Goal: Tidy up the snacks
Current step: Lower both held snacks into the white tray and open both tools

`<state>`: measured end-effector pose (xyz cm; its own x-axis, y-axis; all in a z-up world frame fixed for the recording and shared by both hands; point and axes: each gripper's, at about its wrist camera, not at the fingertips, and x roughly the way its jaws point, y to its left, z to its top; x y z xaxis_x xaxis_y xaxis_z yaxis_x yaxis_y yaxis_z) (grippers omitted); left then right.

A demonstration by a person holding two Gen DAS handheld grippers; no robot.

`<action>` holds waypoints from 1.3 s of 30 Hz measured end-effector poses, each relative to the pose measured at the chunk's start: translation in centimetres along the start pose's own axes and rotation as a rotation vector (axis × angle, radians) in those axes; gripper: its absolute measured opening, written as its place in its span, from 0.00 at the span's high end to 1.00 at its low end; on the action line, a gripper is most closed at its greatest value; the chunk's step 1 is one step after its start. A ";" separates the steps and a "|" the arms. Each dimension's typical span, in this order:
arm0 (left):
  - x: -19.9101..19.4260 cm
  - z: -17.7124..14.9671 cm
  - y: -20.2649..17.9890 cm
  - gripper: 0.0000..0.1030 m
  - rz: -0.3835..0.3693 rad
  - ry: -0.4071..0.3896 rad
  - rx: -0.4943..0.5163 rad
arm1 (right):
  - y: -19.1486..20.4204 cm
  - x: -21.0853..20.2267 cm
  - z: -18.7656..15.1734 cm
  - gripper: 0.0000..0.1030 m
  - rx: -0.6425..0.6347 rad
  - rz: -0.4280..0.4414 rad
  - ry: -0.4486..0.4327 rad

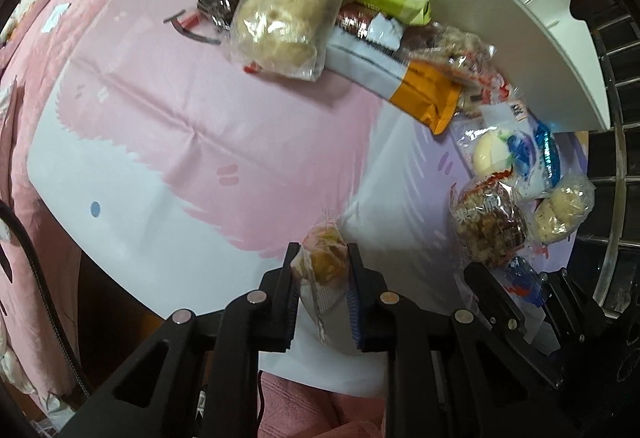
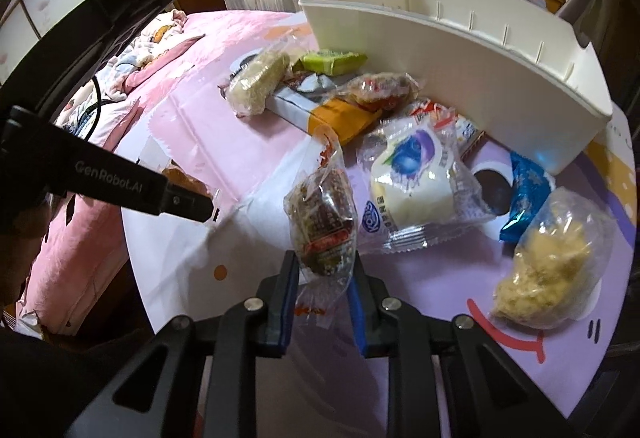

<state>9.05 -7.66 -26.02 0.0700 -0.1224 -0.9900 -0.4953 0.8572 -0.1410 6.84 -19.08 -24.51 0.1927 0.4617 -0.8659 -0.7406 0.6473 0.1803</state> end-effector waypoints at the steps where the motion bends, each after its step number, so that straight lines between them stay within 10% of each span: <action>1: -0.6 -0.1 0.5 0.82 0.000 -0.007 0.001 | 0.1 -0.2 0.1 0.78 -0.005 -0.003 -0.006; 19: -10.5 7.2 2.6 0.82 -0.063 -0.212 0.129 | 1.3 -4.1 5.5 0.78 -0.002 -0.107 -0.152; 39: -18.8 19.6 -3.6 0.81 -0.162 -0.352 0.508 | -2.3 -6.4 15.6 0.78 0.216 -0.389 -0.339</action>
<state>26.49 1.31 -6.91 0.4329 -0.1725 -0.8848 0.0116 0.9825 -0.1859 17.33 -14.02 -12.14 0.6482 0.3102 -0.6954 -0.4315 0.9021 0.0002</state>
